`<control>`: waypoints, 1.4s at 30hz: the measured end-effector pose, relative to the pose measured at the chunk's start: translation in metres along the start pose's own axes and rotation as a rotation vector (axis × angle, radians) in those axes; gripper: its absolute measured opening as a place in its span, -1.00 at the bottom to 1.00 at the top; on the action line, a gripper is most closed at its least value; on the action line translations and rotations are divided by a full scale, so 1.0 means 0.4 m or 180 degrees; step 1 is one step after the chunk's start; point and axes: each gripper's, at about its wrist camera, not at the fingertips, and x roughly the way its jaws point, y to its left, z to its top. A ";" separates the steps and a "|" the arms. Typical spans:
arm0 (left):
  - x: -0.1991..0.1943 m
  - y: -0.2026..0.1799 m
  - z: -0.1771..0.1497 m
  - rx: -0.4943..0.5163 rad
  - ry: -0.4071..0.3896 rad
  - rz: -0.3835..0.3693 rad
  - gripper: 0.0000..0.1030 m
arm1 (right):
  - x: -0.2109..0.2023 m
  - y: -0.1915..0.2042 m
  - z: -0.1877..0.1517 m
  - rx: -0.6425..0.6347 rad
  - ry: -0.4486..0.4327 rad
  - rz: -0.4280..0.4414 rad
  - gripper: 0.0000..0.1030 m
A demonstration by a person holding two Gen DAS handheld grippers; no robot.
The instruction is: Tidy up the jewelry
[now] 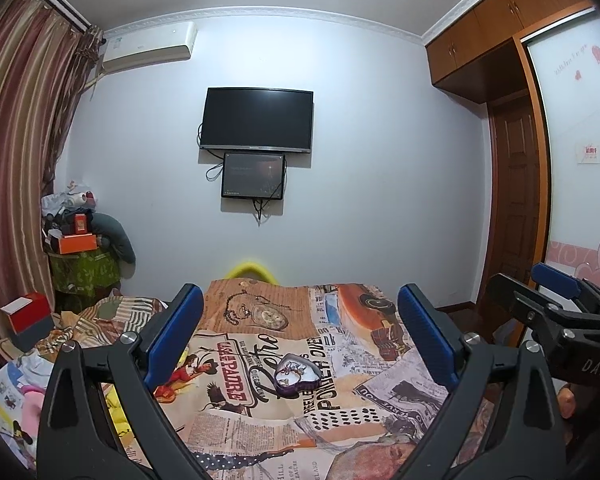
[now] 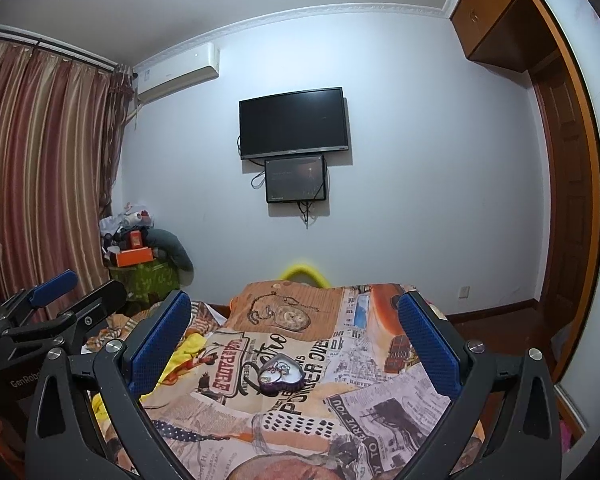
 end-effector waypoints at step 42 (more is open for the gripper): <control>0.040 -0.006 -0.016 0.0006 0.0213 -0.0129 0.93 | 0.006 -0.016 0.012 0.0030 0.0145 -0.0047 1.00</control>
